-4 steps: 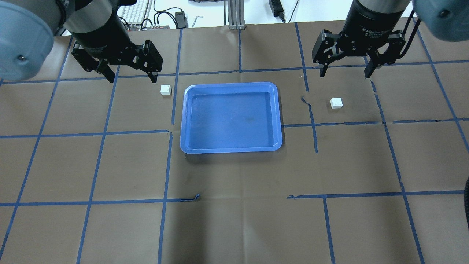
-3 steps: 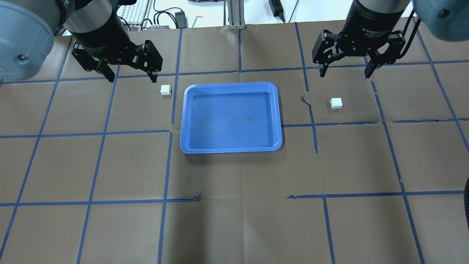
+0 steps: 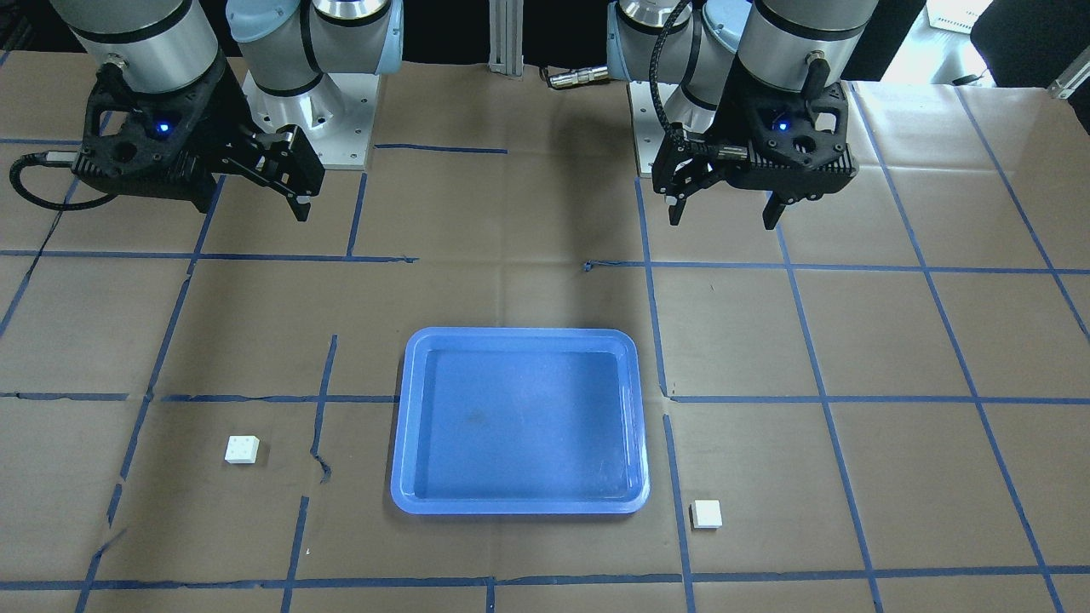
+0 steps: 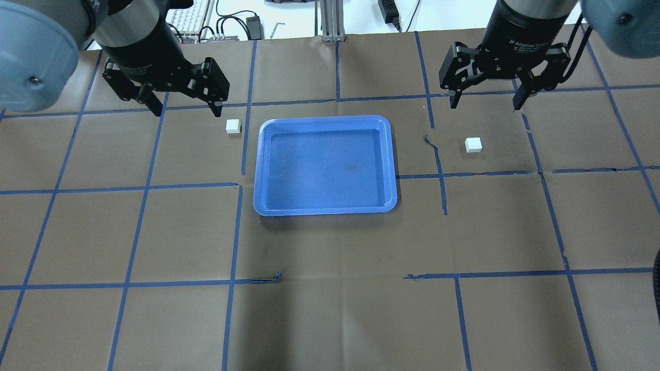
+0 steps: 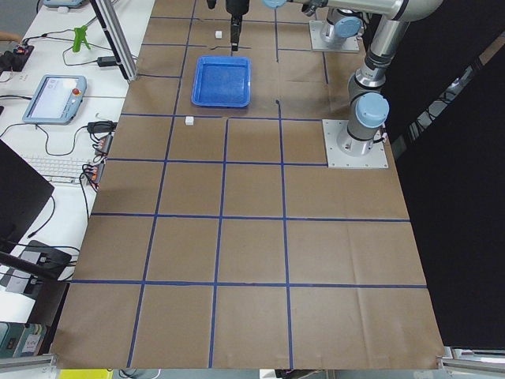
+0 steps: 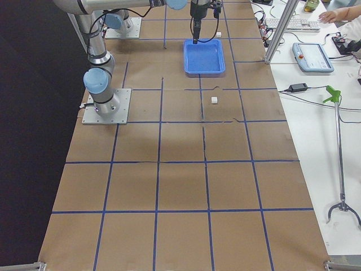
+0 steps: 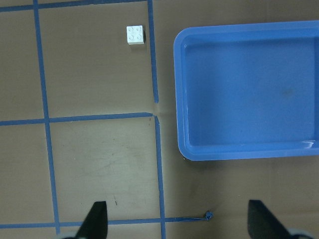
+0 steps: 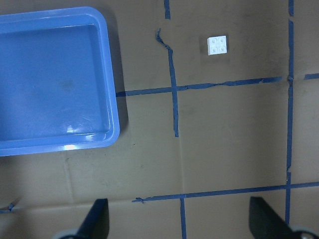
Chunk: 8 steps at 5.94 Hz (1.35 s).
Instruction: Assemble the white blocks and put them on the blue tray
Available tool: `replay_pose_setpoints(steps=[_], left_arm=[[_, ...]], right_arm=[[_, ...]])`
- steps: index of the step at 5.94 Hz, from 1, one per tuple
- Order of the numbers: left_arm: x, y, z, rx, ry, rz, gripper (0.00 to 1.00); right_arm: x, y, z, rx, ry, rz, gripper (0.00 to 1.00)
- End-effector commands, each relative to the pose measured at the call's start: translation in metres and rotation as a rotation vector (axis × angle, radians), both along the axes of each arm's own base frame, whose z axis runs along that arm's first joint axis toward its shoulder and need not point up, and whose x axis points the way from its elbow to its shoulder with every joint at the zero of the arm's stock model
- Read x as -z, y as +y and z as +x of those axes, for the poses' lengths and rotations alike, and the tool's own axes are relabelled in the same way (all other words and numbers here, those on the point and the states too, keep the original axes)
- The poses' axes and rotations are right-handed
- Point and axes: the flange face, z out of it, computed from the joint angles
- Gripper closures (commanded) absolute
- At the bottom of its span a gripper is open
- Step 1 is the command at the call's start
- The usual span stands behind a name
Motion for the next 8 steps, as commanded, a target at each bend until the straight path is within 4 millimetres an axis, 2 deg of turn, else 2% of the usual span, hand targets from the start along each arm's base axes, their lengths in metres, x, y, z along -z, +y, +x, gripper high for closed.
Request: replay_pose_setpoints(steps=[1,3,5,6,7,8], left_arm=[[-0.001,0.0,0.0,0.003,-0.002,-0.002,0.01],[-0.023,0.003,0.013,-0.007,-0.012,-0.03,0.01],[-0.03,0.016,0.017,-0.014,-0.019,0.016,0.01],[-0.012,0.023,0.016,-0.019,-0.021,0.142,0.01],[0.013,0.017,0.015,-0.032,-0.014,0.199,0.01],[0.023,-0.002,0.016,-0.018,-0.017,0.15,0.0]], right_arm=[[0.001,0.001,0.0,0.004,0.001,0.012,0.0],[-0.001,0.001,0.002,0.007,0.0,-0.001,0.0],[-0.002,0.002,0.002,0.0,0.0,0.003,0.0],[-0.001,0.002,0.001,-0.027,-0.004,0.006,0.0],[0.0,0.002,0.001,-0.152,-0.007,0.007,0.0],[0.0,0.001,0.0,-0.243,-0.011,0.01,0.0]])
